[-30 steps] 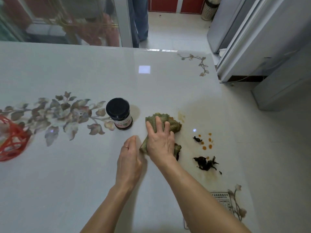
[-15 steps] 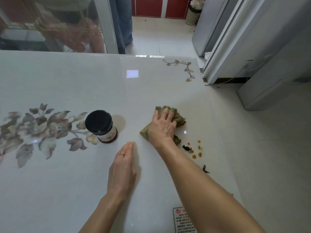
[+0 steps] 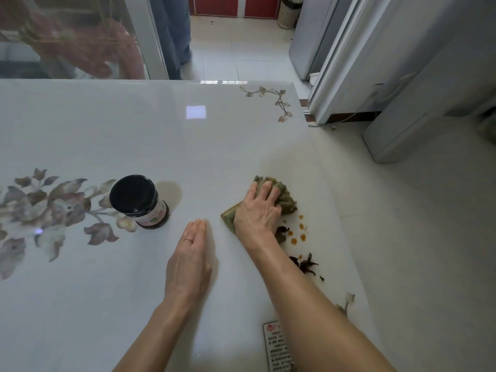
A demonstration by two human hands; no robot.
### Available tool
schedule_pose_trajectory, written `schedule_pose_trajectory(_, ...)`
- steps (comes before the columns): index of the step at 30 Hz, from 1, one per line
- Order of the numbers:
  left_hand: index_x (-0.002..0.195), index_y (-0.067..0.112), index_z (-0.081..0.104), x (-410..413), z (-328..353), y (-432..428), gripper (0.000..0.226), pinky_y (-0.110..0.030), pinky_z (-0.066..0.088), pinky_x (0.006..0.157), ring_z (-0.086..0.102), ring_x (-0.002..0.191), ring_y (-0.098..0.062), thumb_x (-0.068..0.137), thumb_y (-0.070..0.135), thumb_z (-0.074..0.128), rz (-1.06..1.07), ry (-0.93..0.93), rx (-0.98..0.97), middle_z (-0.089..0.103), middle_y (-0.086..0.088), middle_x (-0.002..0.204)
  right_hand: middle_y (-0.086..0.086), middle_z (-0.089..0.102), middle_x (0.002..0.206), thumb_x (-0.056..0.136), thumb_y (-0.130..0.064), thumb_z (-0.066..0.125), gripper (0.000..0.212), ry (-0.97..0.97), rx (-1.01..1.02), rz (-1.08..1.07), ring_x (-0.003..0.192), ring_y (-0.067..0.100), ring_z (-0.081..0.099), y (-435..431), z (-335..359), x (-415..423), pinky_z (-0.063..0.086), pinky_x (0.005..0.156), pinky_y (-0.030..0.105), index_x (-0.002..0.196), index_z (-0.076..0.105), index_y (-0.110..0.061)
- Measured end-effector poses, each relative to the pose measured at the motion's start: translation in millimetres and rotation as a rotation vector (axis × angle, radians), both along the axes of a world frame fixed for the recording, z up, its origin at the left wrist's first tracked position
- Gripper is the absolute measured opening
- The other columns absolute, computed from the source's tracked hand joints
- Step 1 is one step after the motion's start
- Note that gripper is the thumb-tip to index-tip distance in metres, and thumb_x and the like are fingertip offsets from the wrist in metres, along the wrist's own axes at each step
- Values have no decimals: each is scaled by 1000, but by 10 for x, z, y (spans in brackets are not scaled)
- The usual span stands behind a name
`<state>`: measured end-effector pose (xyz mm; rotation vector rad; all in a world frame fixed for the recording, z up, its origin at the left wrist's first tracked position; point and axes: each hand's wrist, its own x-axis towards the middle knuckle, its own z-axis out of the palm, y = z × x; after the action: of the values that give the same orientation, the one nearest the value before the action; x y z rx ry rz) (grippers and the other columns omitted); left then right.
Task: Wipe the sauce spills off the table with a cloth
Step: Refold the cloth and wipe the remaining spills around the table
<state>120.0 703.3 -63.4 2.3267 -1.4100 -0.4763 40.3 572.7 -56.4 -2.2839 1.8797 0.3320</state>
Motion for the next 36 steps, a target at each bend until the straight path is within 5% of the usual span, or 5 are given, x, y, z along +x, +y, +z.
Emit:
schedule_pose_trajectory(16,146,8,29,-202,27,-52,72,-26,23,112,22,143,-19,78,-11,40,-58,5,43,25,-7,154,23,4,157,99,-19,31,61,-21,27,-119,134,40,18,516,-6,-638,40,94,42,153,6,-6)
schedule_pose_trajectory(23,146,6,28,-187,23,-86,67,-29,22,113,20,143,-19,82,-9,38,-89,-9,78,23,-8,155,23,9,153,97,-20,36,64,34,26,-168,133,41,17,79,48,-585,45,87,39,153,9,-3)
schedule_pose_trajectory(29,145,4,30,-234,42,-60,60,-30,20,114,20,143,-22,86,-8,34,-94,3,73,24,-10,154,23,4,157,98,-17,34,64,-5,51,-175,135,41,17,708,75,-989,44,90,39,153,4,-5)
schedule_pose_trajectory(36,148,5,20,-261,72,27,60,-28,13,115,11,145,-20,90,-1,34,-167,18,136,12,-9,157,24,11,152,92,-18,48,69,49,45,-197,134,43,17,365,137,-919,47,88,41,150,15,0)
